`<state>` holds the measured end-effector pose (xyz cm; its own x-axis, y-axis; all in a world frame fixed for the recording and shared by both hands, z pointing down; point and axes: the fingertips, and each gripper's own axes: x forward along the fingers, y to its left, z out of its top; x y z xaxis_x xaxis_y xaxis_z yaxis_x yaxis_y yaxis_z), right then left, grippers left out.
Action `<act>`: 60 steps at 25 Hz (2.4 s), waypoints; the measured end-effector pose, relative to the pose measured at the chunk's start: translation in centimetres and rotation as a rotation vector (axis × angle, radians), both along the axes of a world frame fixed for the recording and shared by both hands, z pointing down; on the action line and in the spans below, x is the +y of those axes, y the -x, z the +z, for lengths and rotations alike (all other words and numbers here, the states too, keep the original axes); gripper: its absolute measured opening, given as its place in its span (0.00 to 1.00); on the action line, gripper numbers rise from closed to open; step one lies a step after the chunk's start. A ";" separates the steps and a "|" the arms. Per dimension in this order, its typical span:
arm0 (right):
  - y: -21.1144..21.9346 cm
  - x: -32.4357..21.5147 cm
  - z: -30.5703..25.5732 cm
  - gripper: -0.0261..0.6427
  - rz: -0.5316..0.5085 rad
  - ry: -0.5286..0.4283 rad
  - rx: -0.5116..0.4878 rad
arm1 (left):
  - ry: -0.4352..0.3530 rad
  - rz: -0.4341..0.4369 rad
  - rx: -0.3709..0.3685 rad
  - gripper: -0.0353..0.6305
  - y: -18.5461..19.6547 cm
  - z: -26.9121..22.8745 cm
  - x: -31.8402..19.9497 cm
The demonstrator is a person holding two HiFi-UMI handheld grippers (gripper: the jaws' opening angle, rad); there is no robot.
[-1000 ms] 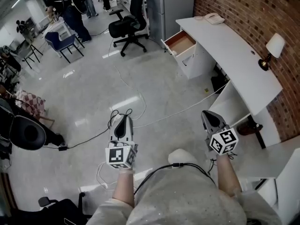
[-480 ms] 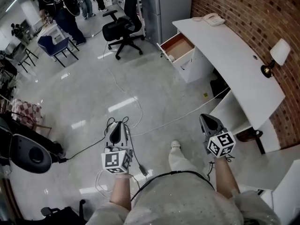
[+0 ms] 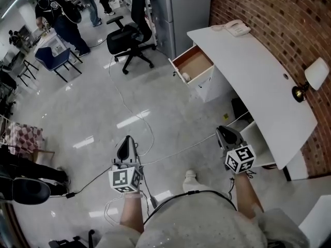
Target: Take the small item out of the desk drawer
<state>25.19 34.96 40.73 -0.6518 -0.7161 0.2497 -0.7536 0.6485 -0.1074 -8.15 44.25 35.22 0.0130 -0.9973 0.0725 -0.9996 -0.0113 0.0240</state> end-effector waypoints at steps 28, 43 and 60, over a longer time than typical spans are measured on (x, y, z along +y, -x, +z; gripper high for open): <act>2.0 -15.0 4.1 0.19 -0.061 0.117 -0.042 | 0.042 -0.002 -0.008 0.06 0.7 2.6 -16.8; 7.6 -29.4 7.2 0.19 0.026 0.218 0.001 | 0.055 0.243 0.017 0.06 3.0 4.0 -37.3; 14.1 -40.1 12.2 0.19 0.121 0.366 0.057 | 0.134 0.433 0.055 0.06 7.4 9.0 -51.2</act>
